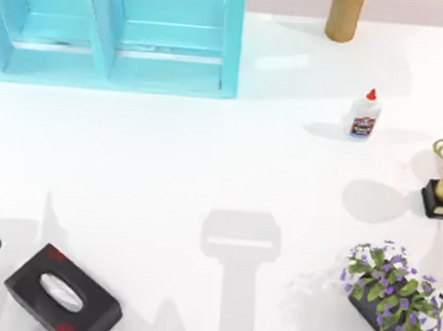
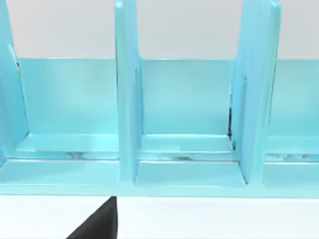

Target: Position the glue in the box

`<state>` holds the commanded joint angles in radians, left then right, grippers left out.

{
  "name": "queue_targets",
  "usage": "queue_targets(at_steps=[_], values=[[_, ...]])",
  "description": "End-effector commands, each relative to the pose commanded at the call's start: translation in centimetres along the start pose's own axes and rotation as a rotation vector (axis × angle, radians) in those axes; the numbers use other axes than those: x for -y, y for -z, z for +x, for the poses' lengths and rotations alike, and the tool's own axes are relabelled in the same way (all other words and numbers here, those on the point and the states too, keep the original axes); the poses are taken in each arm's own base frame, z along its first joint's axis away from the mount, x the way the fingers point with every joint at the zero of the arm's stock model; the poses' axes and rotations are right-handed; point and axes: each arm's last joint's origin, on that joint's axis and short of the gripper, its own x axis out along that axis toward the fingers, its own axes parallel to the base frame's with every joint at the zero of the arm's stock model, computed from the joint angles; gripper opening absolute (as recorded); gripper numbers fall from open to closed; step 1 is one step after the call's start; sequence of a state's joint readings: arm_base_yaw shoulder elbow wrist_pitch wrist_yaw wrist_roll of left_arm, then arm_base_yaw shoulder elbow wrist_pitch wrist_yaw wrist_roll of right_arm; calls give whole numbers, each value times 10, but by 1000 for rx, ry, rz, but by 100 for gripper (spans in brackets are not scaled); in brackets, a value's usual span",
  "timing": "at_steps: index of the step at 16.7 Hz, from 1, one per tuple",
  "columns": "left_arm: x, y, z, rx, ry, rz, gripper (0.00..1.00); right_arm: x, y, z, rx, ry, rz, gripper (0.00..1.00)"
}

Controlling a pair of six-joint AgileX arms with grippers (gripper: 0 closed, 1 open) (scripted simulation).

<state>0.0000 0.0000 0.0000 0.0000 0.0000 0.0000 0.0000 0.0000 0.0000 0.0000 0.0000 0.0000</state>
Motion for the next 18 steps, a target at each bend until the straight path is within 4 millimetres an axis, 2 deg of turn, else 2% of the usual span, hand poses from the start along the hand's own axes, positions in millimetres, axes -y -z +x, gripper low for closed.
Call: queue_targets(at_steps=[4, 6, 9, 13, 18], values=[[0, 0, 0, 0, 0, 0, 100, 0, -5, 0, -8, 1, 7, 100], [0, 0, 0, 0, 0, 0, 100, 0, -17, 2, -30, 4, 24, 100], [0, 0, 0, 0, 0, 0, 100, -1, -48, 10, -83, 6, 55, 100], [0, 0, 0, 0, 0, 0, 100, -5, -95, 36, -164, 2, 89, 100], [0, 0, 0, 0, 0, 0, 100, -15, -125, 76, -266, -14, 117, 100]])
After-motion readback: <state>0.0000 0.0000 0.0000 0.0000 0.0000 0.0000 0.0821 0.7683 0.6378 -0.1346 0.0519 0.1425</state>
